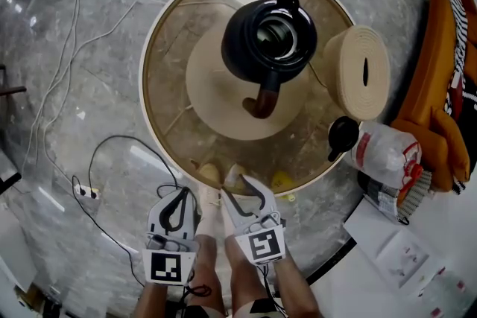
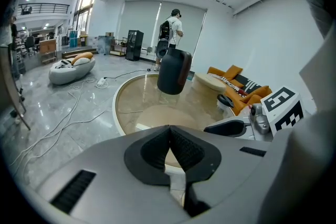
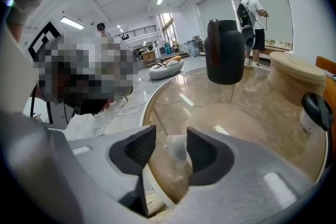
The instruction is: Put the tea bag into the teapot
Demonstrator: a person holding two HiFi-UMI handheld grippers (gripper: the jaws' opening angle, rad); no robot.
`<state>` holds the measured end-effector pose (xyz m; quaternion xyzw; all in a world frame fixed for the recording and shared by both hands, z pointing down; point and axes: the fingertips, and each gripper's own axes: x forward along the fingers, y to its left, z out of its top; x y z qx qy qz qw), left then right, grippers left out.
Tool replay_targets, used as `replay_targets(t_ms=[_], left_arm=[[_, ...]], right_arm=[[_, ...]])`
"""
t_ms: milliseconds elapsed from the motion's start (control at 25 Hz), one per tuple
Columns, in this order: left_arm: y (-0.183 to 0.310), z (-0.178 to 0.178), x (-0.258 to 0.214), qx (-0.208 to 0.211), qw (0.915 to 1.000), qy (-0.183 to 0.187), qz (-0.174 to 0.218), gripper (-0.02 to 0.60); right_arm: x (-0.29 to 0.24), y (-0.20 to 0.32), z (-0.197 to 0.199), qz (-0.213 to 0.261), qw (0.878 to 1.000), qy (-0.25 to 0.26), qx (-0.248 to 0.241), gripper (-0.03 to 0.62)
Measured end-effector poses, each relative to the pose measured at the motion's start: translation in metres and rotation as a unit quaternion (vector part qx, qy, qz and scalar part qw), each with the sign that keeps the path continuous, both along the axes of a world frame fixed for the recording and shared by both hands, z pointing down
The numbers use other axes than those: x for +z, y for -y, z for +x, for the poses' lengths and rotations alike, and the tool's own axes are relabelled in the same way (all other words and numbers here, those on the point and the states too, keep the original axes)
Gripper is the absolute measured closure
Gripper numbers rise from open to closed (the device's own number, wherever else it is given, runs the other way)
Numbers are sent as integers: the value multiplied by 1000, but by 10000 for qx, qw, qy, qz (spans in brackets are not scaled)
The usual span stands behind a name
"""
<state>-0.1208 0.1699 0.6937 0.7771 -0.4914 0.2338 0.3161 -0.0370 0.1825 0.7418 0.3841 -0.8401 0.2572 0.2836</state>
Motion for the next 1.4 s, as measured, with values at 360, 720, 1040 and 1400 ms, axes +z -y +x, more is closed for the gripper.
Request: replay_targets(t_ms=[360, 720, 1040, 1400], left_arm=[[3, -2, 2, 60, 10000, -5, 0, 565], [13, -4, -16, 116, 9999, -13, 113, 565], [39, -4, -62, 135, 9989, -37, 458, 565], [71, 7, -134, 316, 9951, -22, 941, 565]], right_arm=[[13, -3, 0, -14, 9996, -271, -59, 546], [-11, 7, 1, 157, 9994, -229, 189, 592], [-70, 28, 7, 578, 9977, -99, 347, 594], [-166, 62, 19, 1269, 9901, 109, 588, 594]])
